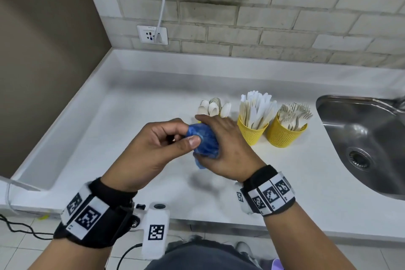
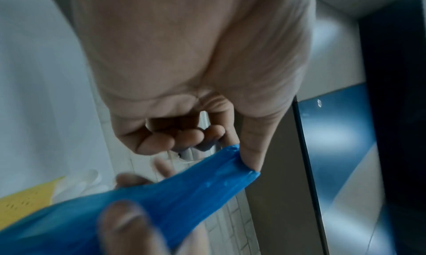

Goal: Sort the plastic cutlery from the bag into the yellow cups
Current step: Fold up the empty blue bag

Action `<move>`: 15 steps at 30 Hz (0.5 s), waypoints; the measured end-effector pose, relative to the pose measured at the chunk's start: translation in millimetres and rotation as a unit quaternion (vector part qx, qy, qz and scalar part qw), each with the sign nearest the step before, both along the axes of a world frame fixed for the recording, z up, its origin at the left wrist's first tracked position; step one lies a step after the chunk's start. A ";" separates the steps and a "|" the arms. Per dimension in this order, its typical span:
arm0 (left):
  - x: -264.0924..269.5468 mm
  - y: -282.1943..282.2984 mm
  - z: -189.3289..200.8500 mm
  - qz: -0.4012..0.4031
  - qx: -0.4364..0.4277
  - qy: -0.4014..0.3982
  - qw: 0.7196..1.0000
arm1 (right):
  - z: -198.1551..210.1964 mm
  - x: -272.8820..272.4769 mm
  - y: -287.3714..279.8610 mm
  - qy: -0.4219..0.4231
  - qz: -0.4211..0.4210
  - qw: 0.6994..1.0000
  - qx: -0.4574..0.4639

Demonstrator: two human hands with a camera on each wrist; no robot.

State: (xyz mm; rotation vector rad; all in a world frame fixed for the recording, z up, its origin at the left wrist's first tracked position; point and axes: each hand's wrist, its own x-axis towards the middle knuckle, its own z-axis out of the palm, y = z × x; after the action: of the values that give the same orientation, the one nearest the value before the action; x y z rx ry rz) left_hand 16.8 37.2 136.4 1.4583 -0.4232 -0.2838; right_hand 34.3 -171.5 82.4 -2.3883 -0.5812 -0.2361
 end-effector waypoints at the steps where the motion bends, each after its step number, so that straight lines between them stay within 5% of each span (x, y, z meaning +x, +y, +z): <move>1: -0.4 -1.1 0.3 0.013 0.010 -0.006 1.000 | 3.8 -5.0 4.6 -0.023 0.018 0.998 0.053; 7: -5.0 -4.0 -1.0 0.042 0.032 -0.022 0.998 | 2.3 -0.5 16.8 -0.053 0.032 0.977 0.203; 15: -0.9 -3.9 3.7 0.040 -0.055 -0.023 0.997 | -8.5 3.1 24.1 0.030 0.037 0.990 0.134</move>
State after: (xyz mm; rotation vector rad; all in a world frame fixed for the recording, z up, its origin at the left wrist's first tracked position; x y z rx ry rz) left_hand 15.9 33.3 140.1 1.3729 -0.4109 -0.1608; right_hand 37.4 -147.4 73.9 -2.1024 -0.5699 -0.1950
